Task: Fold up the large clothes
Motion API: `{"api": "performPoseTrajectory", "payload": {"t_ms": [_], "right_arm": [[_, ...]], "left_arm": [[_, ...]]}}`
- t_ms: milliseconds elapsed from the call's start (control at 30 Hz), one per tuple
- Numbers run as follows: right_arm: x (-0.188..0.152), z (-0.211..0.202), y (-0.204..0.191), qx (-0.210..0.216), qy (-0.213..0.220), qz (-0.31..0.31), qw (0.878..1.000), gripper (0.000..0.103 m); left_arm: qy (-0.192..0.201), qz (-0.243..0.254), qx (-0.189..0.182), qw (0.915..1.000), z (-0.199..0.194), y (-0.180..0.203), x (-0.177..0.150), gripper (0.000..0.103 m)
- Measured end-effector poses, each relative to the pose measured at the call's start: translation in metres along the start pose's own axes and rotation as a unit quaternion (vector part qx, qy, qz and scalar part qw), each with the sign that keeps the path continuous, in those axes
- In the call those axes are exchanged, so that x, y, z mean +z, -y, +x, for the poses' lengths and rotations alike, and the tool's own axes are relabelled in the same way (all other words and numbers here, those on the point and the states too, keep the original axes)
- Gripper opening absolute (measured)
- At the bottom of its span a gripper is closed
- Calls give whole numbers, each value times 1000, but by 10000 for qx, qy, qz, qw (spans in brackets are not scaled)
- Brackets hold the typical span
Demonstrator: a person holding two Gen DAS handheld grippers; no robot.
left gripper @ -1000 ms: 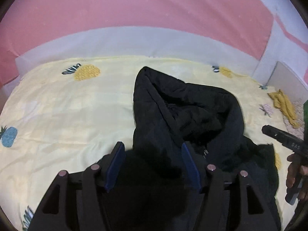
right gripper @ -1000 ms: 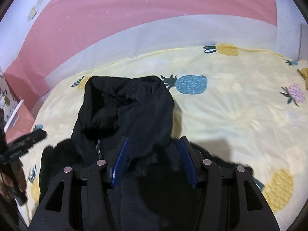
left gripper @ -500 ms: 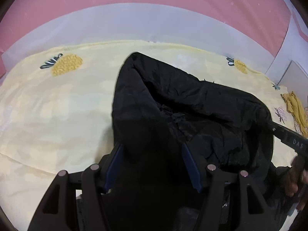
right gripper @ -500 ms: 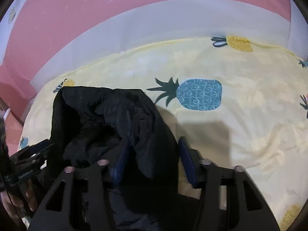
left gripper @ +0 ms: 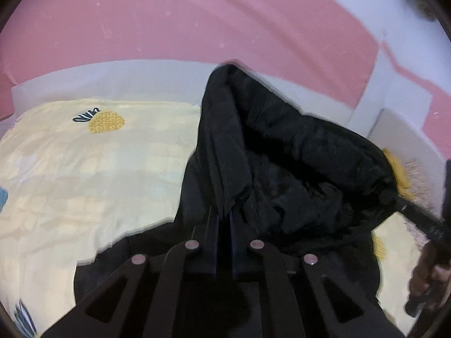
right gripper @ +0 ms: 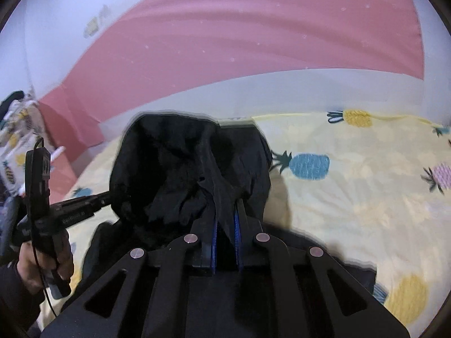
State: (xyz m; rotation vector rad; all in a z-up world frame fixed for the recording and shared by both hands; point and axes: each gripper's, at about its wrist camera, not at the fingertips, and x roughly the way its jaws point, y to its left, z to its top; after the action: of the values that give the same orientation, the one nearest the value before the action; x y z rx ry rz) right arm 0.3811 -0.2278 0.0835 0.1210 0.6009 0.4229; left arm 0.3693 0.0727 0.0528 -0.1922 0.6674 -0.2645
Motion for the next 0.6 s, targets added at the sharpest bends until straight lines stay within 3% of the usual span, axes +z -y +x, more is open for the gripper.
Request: {"api": "performPoseTrajectory", "payload": {"t_ms": [133, 200, 300, 367, 467, 600], "right_arm": [[-56, -38, -4, 76, -152, 89, 9998, 10], [-89, -43, -2, 110, -599, 72, 9981, 10], [-120, -58, 4, 17, -953, 152, 9953, 10], [-128, -79, 9, 36, -864, 222, 9960, 11], [-119, -104, 12, 6, -598, 299, 9978, 17], [-101, -97, 3, 73, -508, 337, 9981, 25]], "left_arm": [[-20, -36, -151, 9999, -48, -3, -47, 7], [-89, 36, -119, 9999, -65, -4, -71, 7], [-259, 113, -19, 9996, -91, -5, -100, 8], [-388, 52, -18, 9992, -112, -11, -120, 9], [-328, 106, 35, 9994, -138, -15, -134, 22], [-36, -24, -108, 9999, -151, -13, -118, 45]]}}
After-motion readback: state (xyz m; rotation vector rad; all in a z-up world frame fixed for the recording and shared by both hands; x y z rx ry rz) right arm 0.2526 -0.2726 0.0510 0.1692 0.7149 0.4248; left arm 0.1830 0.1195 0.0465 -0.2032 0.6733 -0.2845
